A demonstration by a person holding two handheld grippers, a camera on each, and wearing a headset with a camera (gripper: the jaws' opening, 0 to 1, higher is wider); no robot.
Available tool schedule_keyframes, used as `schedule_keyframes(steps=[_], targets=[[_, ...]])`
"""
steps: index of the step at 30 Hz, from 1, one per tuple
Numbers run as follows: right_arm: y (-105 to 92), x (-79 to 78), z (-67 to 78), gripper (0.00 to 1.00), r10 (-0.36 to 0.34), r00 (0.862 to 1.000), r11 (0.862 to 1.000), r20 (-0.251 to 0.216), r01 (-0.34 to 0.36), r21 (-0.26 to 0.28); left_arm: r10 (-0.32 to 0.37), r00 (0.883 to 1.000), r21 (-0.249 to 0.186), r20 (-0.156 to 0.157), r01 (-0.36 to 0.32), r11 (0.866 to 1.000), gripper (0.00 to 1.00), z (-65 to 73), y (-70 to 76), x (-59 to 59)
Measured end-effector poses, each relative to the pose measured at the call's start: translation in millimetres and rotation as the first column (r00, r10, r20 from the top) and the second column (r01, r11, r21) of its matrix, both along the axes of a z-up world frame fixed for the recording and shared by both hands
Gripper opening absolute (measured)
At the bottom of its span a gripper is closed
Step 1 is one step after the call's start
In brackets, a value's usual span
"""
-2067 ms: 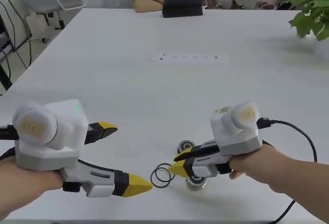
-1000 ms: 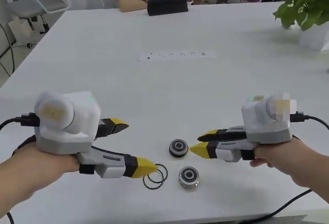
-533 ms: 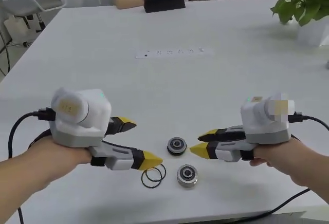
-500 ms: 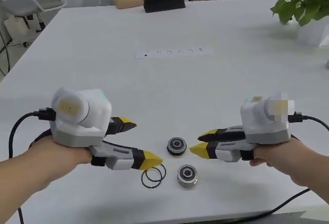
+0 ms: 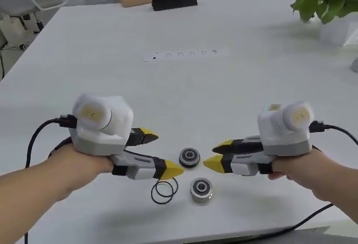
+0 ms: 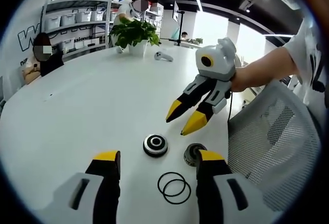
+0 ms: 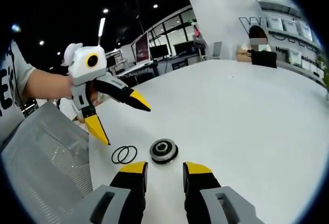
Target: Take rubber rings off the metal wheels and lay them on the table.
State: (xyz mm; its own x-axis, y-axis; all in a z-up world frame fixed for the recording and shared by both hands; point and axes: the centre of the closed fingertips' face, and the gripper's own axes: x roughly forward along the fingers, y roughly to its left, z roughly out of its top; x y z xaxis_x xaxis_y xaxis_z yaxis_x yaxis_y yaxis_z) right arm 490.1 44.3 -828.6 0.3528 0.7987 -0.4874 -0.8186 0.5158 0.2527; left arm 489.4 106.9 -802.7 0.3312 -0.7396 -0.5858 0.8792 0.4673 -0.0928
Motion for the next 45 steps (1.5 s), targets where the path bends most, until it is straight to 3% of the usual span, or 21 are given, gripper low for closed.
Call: schedule_keyframes(steps=[16, 27, 45], targets=[[-5.9, -1.6, -4.1, 0.24, -0.011, 1.0, 1.0, -0.004, 0.011, -0.001, -0.026, 0.999, 0.016, -0.033, 0.026, 1.0, 0.44, -16.5, -16.0, 4.2], [-6.5, -2.7, -6.2, 0.24, -0.008, 1.0, 1.0, -0.005, 0.008, -0.009, -0.055, 0.998, 0.026, -0.038, 0.056, 0.998, 0.35, -20.7, -29.2, 4.8], [-8.3, -3.1, -10.5, 0.24, -0.007, 1.0, 1.0, -0.014, 0.007, -0.015, -0.058, 0.997, 0.047, -0.047, 0.06, 0.997, 0.19, -31.4, -35.4, 11.5]])
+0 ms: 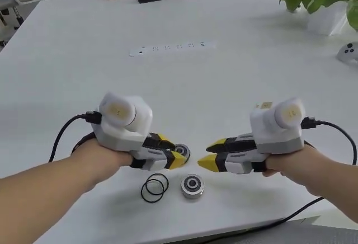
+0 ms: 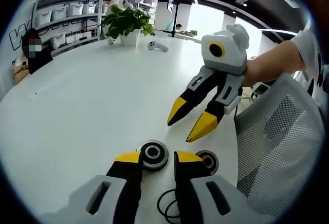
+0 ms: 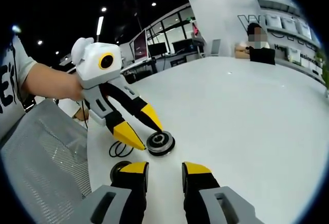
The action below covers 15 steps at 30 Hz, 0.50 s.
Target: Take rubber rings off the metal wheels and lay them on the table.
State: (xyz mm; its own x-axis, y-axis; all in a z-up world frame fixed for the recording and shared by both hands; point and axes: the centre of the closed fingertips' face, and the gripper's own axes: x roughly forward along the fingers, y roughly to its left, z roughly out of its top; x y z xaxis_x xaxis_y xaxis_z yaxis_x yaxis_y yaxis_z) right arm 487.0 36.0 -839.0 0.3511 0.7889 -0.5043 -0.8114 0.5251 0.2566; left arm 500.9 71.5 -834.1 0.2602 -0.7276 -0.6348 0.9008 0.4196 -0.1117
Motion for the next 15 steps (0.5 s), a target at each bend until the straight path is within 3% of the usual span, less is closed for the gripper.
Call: schedule_keyframes(steps=[8, 15], targets=[[0.6, 0.7, -1.3, 0.23, 0.004, 1.0, 1.0, -0.002, -0.004, -0.003, 0.005, 1.0, 0.014, 0.028, -0.006, 1.0, 0.11, -1.4, 0.1, 3.7], [3.3, 1.8, -1.6, 0.23, 0.01, 1.0, 1.0, 0.0, -0.01, -0.004, -0.023, 0.994, 0.056, 0.109, 0.017, 0.998, 0.09, -2.7, -0.1, 3.3]])
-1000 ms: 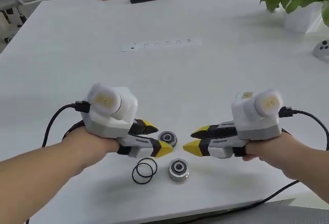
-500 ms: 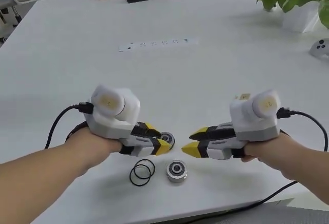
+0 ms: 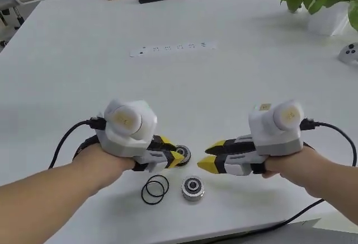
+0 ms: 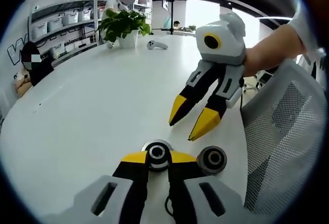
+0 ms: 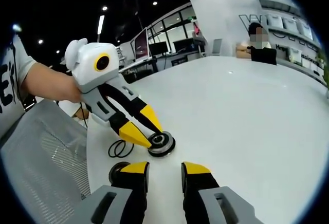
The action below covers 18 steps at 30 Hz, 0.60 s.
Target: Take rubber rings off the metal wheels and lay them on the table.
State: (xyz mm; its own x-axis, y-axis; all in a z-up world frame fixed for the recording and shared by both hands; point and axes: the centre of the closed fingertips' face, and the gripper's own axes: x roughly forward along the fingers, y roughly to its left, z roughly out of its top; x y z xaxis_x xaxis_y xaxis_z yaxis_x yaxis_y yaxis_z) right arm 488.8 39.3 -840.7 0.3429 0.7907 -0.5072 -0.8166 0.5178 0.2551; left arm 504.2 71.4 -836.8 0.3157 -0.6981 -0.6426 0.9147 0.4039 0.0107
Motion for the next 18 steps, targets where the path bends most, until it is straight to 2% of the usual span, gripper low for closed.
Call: schedule_keyframes(steps=[18], targets=[[16.8, 2.2, -3.6, 0.24, 0.045, 0.999, 0.999, 0.018, -0.045, -0.012, 0.043, 0.999, -0.02, 0.014, -0.043, 0.999, 0.07, 0.4, 1.4, 2.5]])
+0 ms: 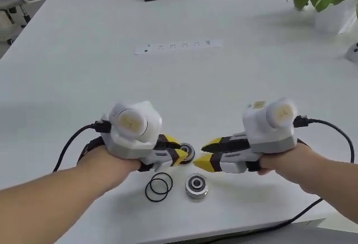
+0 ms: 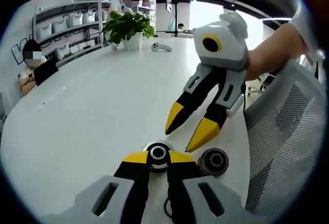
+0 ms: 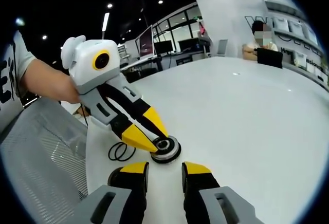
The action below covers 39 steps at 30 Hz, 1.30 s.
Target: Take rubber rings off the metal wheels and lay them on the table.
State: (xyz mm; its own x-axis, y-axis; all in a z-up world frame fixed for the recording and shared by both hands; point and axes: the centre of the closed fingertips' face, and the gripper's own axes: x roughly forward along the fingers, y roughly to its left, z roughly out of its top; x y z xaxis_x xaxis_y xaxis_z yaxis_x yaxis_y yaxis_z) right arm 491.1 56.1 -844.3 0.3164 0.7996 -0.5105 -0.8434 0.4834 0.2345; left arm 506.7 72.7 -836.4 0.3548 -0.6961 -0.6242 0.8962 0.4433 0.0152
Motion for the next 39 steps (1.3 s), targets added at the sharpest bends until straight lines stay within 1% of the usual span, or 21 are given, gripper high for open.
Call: schedule_keyframes(steps=[5, 13, 18, 24, 27, 29, 32, 35, 39], targets=[[4.5, 4.4, -2.2, 0.27, 0.005, 1.0, 1.0, 0.009, -0.005, -0.008, 0.005, 1.0, -0.005, -0.003, -0.005, 1.0, 0.07, 0.0, 0.3, 0.4], [16.4, 6.4, -5.4, 0.27, 0.044, 0.999, 0.999, 0.028, -0.044, -0.031, 0.004, 1.0, -0.006, -0.005, -0.005, 1.0, 0.07, 0.0, 0.0, 0.0], [18.2, 9.5, -5.6, 0.28, 0.046, 0.998, 0.998, 0.041, -0.045, -0.036, 0.003, 1.0, -0.007, -0.005, -0.003, 1.0, 0.07, -0.1, -0.3, 0.4], [20.9, 9.5, -6.5, 0.26, 0.062, 0.996, 0.997, 0.065, -0.059, -0.055, 0.004, 1.0, -0.01, -0.004, -0.004, 1.0, 0.07, 0.0, -0.8, 0.7], [19.9, 9.5, -6.8, 0.25, 0.063, 0.995, 0.996, 0.073, -0.058, -0.063, 0.003, 1.0, -0.011, -0.003, -0.003, 1.0, 0.07, 0.0, -0.9, 0.8], [18.1, 8.3, -9.3, 0.24, 0.066, 0.995, 0.995, 0.074, -0.06, -0.086, 0.004, 1.0, -0.012, -0.002, -0.004, 1.0, 0.07, 0.0, -0.9, 0.8], [17.7, 7.5, -7.6, 0.23, 0.067, 0.994, 0.995, 0.085, -0.06, -0.086, 0.003, 1.0, -0.011, -0.002, -0.003, 1.0, 0.07, -0.3, -1.1, 1.1], [15.7, 5.9, -7.1, 0.21, 0.08, 0.992, 0.992, 0.102, -0.069, -0.106, 0.004, 1.0, -0.011, -0.002, -0.004, 1.0, 0.07, -0.5, -1.3, 1.2], [12.8, 5.6, -7.9, 0.18, 0.083, 0.991, 0.99, 0.107, -0.07, -0.122, 0.004, 1.0, -0.011, -0.001, -0.004, 1.0, 0.07, -0.4, -1.3, 1.1]])
